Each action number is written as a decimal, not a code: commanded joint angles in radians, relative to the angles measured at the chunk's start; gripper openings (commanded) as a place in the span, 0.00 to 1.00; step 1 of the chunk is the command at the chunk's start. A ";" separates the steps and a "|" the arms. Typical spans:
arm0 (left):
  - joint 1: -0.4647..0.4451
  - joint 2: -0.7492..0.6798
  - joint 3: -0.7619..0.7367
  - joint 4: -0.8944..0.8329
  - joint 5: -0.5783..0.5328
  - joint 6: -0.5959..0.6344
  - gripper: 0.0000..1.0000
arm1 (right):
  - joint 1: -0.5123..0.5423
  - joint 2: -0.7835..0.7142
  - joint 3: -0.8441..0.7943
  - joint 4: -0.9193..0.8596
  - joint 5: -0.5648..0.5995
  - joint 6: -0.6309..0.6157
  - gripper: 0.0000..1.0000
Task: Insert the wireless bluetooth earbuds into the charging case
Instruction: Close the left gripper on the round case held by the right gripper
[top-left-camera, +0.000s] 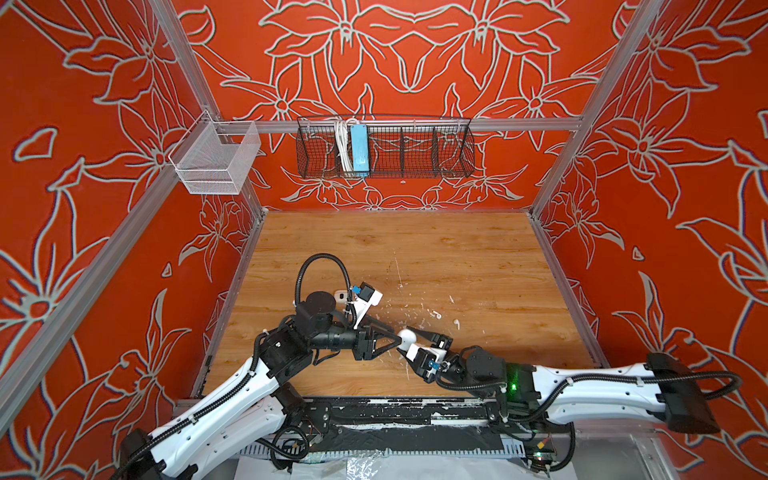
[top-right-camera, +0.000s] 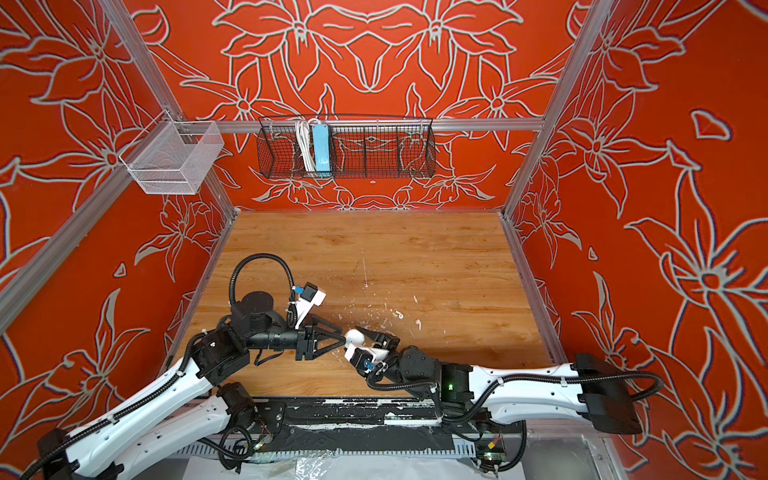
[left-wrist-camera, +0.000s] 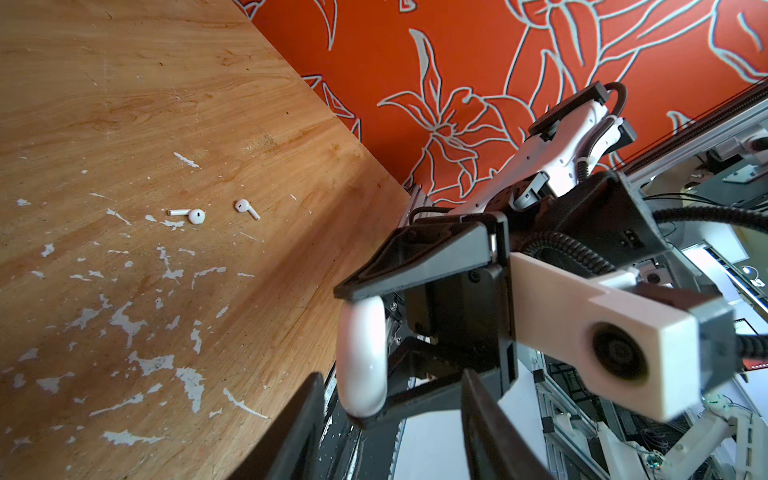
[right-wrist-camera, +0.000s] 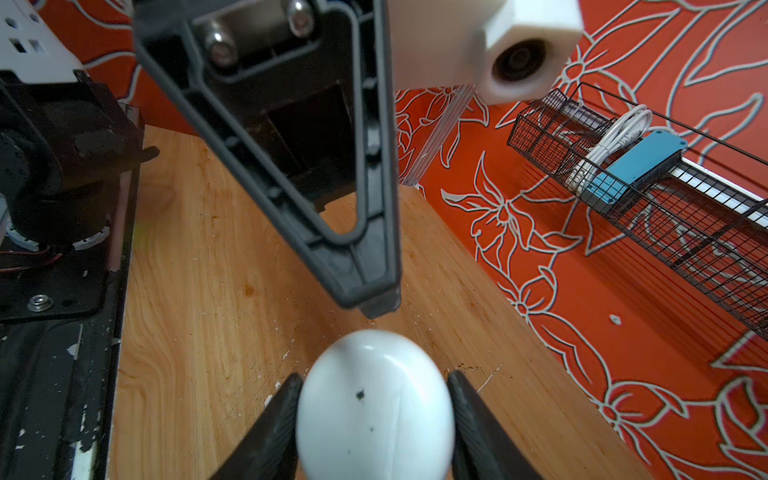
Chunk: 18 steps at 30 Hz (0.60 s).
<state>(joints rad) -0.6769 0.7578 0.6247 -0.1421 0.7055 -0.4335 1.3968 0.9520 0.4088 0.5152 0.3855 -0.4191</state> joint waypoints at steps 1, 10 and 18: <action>-0.010 0.019 0.014 0.000 -0.010 0.044 0.53 | -0.005 0.018 0.039 0.071 0.007 -0.032 0.21; -0.012 0.036 0.009 -0.006 -0.020 0.068 0.41 | -0.004 0.057 0.040 0.138 0.021 -0.046 0.20; -0.012 0.012 -0.009 0.002 -0.017 0.070 0.38 | -0.008 0.098 0.063 0.168 0.036 -0.063 0.20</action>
<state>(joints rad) -0.6819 0.7818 0.6243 -0.1478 0.6800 -0.3775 1.3952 1.0424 0.4305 0.6334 0.3992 -0.4522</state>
